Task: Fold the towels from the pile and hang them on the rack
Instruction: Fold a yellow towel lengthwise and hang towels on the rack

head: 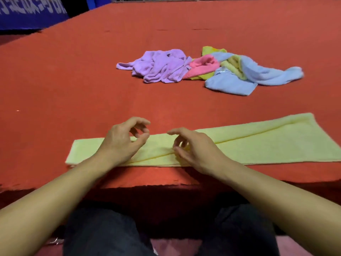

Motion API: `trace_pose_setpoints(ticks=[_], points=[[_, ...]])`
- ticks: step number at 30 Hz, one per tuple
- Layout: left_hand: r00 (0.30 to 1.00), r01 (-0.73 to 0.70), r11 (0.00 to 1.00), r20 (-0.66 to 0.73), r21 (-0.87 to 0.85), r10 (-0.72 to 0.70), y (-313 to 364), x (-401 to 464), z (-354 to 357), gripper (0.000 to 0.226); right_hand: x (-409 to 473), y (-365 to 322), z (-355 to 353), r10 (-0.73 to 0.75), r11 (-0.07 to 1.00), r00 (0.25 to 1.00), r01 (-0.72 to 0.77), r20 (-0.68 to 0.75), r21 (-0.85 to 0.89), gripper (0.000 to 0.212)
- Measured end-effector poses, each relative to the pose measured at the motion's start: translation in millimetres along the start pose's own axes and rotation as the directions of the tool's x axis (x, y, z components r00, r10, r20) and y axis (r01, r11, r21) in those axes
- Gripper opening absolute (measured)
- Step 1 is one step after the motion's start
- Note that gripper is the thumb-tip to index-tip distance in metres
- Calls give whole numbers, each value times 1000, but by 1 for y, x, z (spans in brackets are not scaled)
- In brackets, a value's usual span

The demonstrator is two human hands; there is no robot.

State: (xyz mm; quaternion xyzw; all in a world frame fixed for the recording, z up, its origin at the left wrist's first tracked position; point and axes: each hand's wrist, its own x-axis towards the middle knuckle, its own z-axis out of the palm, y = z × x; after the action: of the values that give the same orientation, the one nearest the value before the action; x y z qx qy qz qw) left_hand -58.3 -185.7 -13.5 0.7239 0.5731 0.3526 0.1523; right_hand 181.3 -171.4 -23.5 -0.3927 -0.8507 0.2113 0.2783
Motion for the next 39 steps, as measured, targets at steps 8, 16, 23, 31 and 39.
trace_pose_setpoints(ticks=[8, 16, 23, 31, 39], points=[[955, -85, 979, 267, -185, 133, 115, 92, 135, 19, -66, 122, -129, 185, 951, 928, -252, -322, -180, 41], [923, -80, 990, 367, -117, 118, 173, 146, 222, 20, -94, 242, -241, 419, 790, 859, -505, -295, -347, 59], [896, -138, 986, 437, 90, 86, 186, 156, 252, 41, -87, 280, -261, 450, 762, 880, -468, -153, -447, 55], [896, -187, 972, 429, 140, 111, 187, 155, 254, 38, -87, 280, -269, 391, 791, 889, -458, -240, -407, 51], [914, -140, 977, 358, -163, 190, 200, 138, 236, 37, -134, 248, -271, 355, 869, 864, -446, -356, -215, 59]])
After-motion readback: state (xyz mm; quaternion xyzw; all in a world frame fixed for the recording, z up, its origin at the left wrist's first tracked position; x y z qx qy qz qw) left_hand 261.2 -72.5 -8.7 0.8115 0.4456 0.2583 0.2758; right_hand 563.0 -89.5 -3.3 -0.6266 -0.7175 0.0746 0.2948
